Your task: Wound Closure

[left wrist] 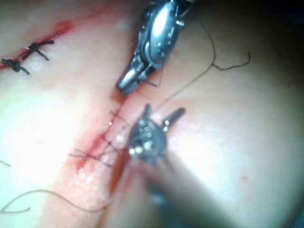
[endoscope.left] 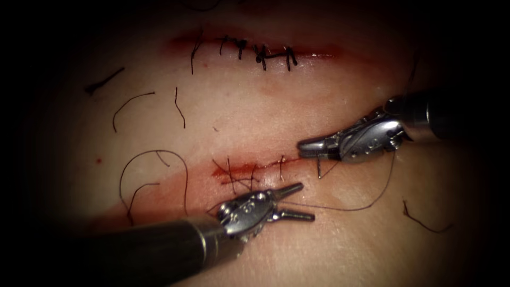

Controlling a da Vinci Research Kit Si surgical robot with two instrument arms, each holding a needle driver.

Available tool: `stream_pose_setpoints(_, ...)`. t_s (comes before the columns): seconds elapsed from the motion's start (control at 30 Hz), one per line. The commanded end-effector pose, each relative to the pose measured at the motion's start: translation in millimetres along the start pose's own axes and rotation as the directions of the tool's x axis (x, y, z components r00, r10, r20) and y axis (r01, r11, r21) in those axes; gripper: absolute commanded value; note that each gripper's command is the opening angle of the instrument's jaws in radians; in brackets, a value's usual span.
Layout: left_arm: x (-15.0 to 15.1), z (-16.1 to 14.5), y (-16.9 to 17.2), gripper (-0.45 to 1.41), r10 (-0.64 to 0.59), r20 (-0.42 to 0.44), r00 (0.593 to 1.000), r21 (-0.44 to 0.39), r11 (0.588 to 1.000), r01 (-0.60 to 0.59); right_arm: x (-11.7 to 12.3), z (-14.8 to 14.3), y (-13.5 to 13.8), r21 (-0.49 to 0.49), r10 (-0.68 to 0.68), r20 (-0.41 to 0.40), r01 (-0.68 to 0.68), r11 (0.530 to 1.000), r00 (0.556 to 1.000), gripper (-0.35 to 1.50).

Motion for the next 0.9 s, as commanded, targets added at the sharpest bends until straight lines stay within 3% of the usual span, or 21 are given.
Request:
stream_pose_setpoints(0.03, -0.8, 0.8, -0.4, 0.52, 0.001, 0.001, 1.000, 0.000, 1.000, -0.001, -0.5, 0.9, -0.6, 0.003, 0.006, -0.002, -0.006, 1.000, 1.000, -0.35)
stream_pose_setpoints(0.27, -2.6, 2.2, -2.8, 0.29, 0.016, 0.004, 1.000, 0.036, 0.999, -0.016, -0.5, 1.1, -0.8, 0.003, 0.015, 0.000, -0.015, 1.000, 1.000, -0.35)
stream_pose_setpoints(0.57, -5.1, 5.6, -3.0, 0.34, 0.036, 0.038, 0.999, 0.043, 0.998, -0.037, -0.6, 1.4, -0.6, 0.001, 0.029, 0.005, -0.029, 1.000, 1.000, -0.35)
stream_pose_setpoints(0.9, -6.3, 6.1, -4.9, 0.34, 0.056, 0.061, 0.997, 0.046, 0.997, -0.059, -0.8, 1.5, 0.8, 0.045, 0.134, 0.012, -0.135, 0.990, 0.991, -0.35)
